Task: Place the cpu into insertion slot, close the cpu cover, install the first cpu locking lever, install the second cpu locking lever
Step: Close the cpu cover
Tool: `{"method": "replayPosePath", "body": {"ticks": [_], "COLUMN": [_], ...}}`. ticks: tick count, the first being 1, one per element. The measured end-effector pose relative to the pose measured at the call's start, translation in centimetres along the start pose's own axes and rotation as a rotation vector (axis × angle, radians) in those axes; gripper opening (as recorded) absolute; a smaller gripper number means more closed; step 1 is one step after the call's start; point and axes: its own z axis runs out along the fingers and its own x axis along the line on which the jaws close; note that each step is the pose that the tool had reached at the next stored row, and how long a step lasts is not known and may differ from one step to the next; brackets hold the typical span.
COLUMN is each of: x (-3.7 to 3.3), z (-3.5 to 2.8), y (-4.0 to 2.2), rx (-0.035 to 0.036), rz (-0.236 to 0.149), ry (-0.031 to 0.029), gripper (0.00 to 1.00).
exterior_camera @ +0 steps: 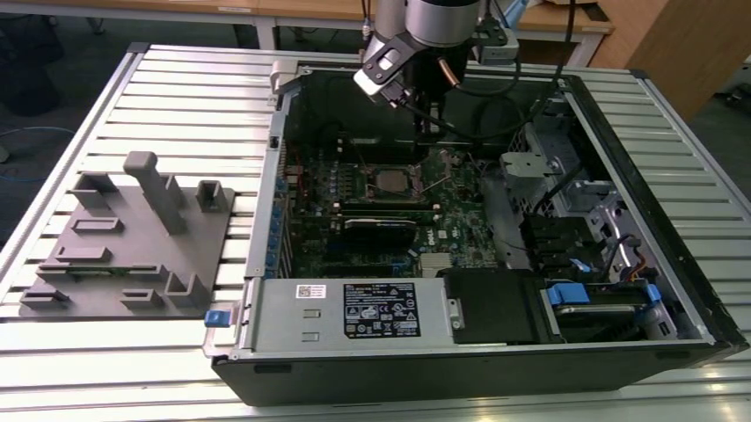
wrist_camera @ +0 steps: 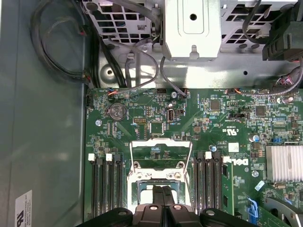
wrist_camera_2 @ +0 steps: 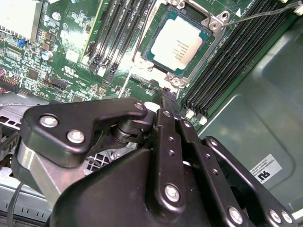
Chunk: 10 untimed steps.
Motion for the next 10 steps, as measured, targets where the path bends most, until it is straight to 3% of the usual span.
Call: {"method": "replayPosePath", "body": {"ticks": [4, 10], "x": [-0.01, 0.01], "z": [-0.01, 0.04], "y": [0.1, 0.86], "rx": [0.0001, 0.0001], "rz": [0.0, 0.0], "ry": [-0.0002, -0.0002], "gripper": [0.1, 0.1]}}
